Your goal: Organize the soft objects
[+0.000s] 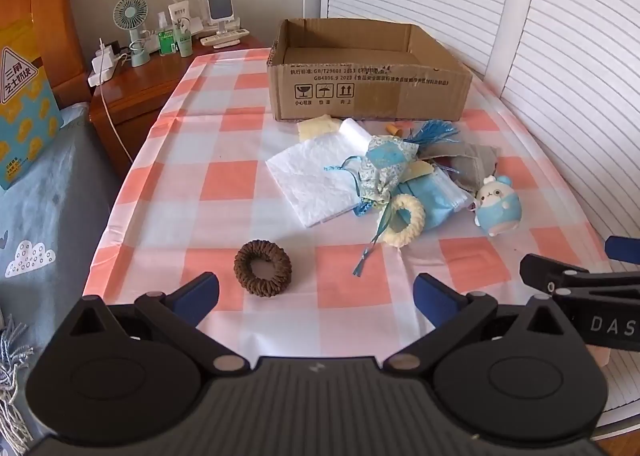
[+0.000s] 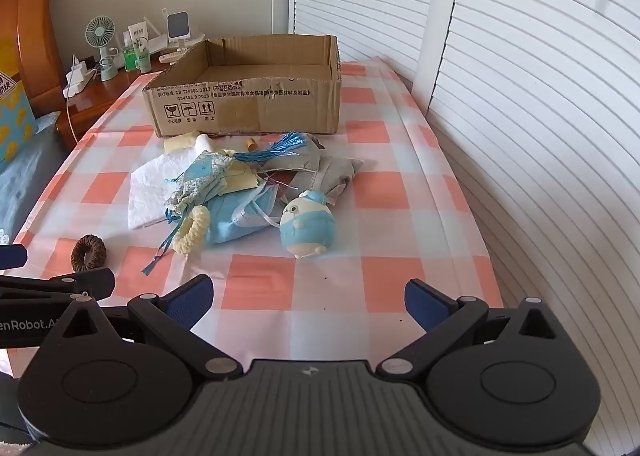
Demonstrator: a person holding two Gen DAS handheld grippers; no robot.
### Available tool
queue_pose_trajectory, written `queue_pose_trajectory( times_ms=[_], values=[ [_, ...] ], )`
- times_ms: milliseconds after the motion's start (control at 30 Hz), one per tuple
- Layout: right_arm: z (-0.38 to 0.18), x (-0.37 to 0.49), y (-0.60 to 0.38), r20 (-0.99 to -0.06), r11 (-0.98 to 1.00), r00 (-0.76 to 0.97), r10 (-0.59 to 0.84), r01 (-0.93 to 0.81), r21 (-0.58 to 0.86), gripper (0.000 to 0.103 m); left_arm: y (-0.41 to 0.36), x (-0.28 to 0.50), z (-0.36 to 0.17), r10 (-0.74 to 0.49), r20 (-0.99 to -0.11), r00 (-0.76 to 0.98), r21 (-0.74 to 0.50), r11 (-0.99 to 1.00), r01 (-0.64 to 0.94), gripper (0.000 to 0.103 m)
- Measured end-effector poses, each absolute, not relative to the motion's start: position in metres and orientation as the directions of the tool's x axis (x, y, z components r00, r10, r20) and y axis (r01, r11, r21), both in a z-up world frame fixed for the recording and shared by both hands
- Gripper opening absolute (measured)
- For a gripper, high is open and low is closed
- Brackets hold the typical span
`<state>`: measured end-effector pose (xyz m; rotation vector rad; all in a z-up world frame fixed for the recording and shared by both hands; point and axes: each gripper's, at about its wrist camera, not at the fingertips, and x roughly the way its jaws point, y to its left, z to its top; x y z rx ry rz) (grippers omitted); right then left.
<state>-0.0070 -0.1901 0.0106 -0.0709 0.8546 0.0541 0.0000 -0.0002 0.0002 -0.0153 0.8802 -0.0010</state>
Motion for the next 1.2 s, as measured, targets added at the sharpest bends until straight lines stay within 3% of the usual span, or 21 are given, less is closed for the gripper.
queue_pose_trajectory(
  times_ms=[1200],
  values=[
    [0.014,-0.008,-0.19,-0.752,0.996,0.659,0.024,-0.078,-0.037,0.103,-0.002,-0.001,0.003,-0.004,-0.768,0.64,-0.013,1.0,-0.009,0.102]
  ],
)
